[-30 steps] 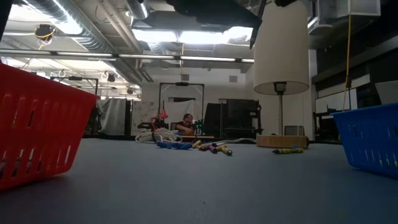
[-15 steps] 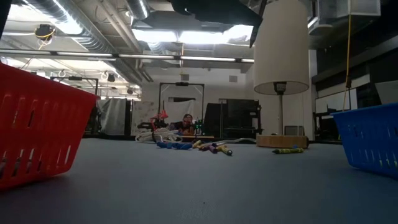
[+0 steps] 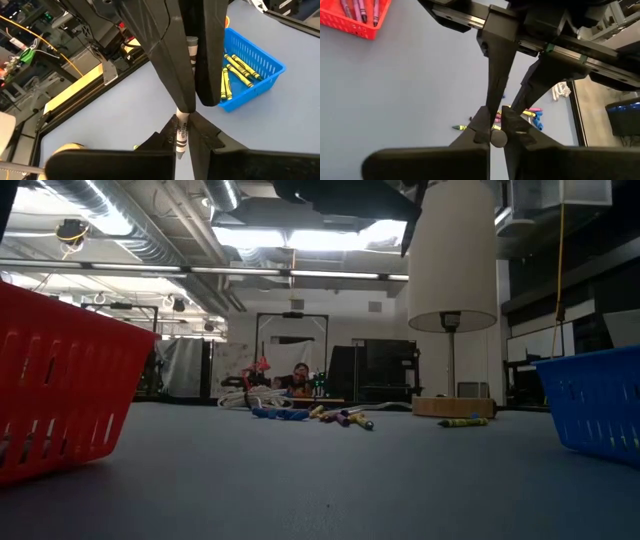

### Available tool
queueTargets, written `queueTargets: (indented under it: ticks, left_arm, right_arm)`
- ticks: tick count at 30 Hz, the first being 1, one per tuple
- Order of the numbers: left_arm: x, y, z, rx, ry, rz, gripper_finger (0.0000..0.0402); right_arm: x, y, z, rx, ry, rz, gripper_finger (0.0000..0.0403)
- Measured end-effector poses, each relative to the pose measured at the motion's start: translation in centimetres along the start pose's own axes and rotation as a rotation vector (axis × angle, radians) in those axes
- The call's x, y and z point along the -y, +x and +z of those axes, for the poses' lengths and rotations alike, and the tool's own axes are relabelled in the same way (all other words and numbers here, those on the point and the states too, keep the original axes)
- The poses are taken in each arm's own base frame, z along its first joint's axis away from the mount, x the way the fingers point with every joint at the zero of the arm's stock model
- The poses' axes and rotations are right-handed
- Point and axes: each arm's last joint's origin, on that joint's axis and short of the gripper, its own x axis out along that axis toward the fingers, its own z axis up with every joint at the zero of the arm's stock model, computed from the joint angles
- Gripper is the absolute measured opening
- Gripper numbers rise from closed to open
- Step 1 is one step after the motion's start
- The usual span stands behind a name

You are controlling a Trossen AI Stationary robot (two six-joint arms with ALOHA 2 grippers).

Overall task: Sort crayons
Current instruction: Put the gray crayon into the orange bin

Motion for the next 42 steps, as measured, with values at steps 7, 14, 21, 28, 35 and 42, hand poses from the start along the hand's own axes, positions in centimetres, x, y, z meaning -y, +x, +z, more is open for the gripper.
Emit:
queueTargets:
  ticks: [7, 14, 21, 28, 35, 42]
  left_arm:
    - [0.0, 0.0, 0.0, -0.001, -0.005, -0.001, 0.0039]
    - [0.1, 0.0, -0.3, -0.035, -0.010, -0.013, 0.0087]
    - [0.2, 0.0, -0.7, -0.070, -0.077, -0.028, 0.0121]
    - [0.2, 0.0, -0.8, -0.076, -0.108, -0.027, 0.0129]
    - [0.2, 0.0, -0.9, -0.089, -0.108, -0.032, 0.0129]
    - [-0.1, 0.0, -1.1, -0.093, -0.113, -0.025, 0.0129]
  right_arm:
    - [0.3, 0.3, -0.1, -0.019, 0.005, 0.047, 0.0031]
    - [-0.1, 0.2, -1.0, -0.127, 0.024, 0.211, 0.0013]
    - [-0.8, -0.8, -3.2, -0.436, 0.227, 0.412, 0.0025]
    - [-2.8, -3.3, -4.9, -0.718, 0.363, 0.515, 0.0017]
    - [-6.1, -5.7, -7.7, -0.893, 0.424, 0.431, 0.0025]
    - [-8.1, -6.4, -10.1, -0.925, 0.370, 0.397, 0.0041]
